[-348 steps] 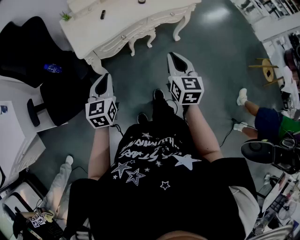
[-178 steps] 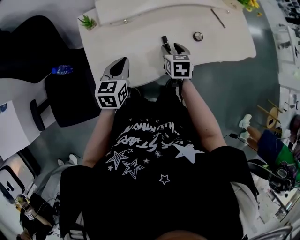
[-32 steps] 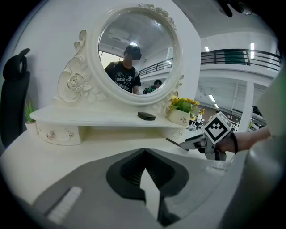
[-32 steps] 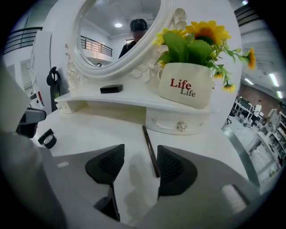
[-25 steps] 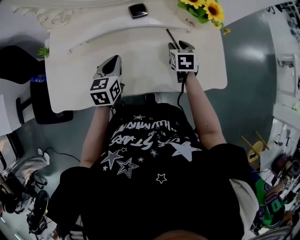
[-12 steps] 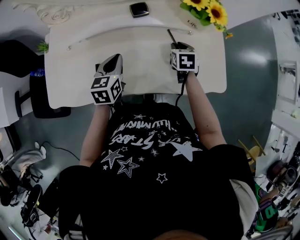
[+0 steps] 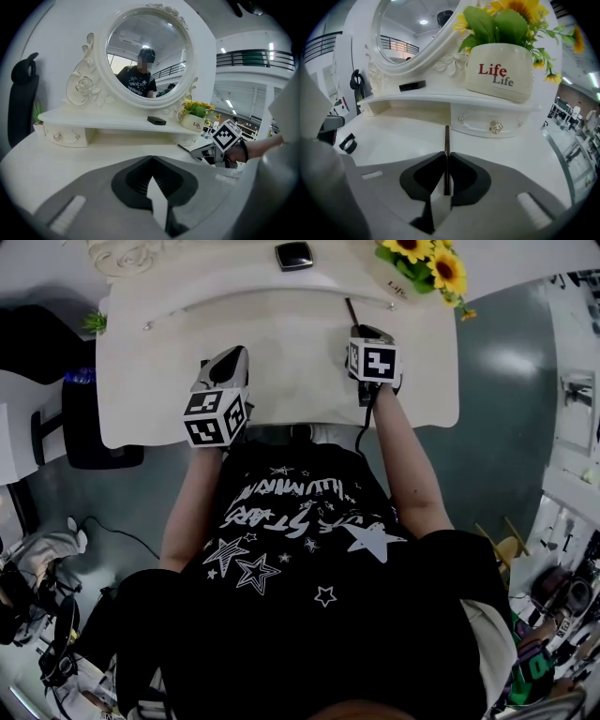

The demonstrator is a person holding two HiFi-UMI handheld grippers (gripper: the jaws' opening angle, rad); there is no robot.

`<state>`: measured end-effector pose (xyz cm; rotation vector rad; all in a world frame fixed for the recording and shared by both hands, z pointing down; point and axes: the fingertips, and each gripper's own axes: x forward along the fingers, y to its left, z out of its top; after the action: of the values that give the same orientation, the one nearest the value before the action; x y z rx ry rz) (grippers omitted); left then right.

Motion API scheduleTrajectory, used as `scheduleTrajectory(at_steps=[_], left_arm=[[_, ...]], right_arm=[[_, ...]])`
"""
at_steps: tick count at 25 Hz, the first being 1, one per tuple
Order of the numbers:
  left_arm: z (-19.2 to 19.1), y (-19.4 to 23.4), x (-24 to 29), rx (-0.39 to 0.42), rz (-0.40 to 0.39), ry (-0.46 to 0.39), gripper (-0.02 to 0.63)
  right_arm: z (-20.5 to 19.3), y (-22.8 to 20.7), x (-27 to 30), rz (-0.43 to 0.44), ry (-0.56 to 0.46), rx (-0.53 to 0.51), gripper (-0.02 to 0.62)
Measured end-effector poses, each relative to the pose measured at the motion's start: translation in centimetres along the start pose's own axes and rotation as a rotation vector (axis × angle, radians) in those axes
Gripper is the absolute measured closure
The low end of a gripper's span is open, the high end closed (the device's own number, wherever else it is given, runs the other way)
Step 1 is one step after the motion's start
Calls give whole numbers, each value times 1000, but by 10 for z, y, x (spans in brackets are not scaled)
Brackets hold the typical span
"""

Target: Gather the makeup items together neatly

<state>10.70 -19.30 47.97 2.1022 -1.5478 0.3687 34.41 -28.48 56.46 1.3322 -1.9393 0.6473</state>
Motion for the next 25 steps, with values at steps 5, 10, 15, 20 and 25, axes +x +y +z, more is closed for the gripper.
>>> scheduleTrajectory(at_steps=[5, 10, 15, 20, 25], left_arm=[[-2, 14, -12, 4, -19, 13, 606], [-3, 31, -27, 23, -41, 24, 606], [-4, 47, -44, 45, -68, 30, 606], [-5, 62, -59, 52, -89, 33, 606], [-7, 80, -72, 55, -102, 34, 606]], right_arm=[[6, 10, -11, -34, -36, 80, 528], [7, 33, -24, -56, -55, 141, 528], [2, 61, -37, -75, -72, 180, 528], [-1, 85, -44, -94, -78, 210, 528], [-4, 113, -48, -100, -80, 224, 528]])
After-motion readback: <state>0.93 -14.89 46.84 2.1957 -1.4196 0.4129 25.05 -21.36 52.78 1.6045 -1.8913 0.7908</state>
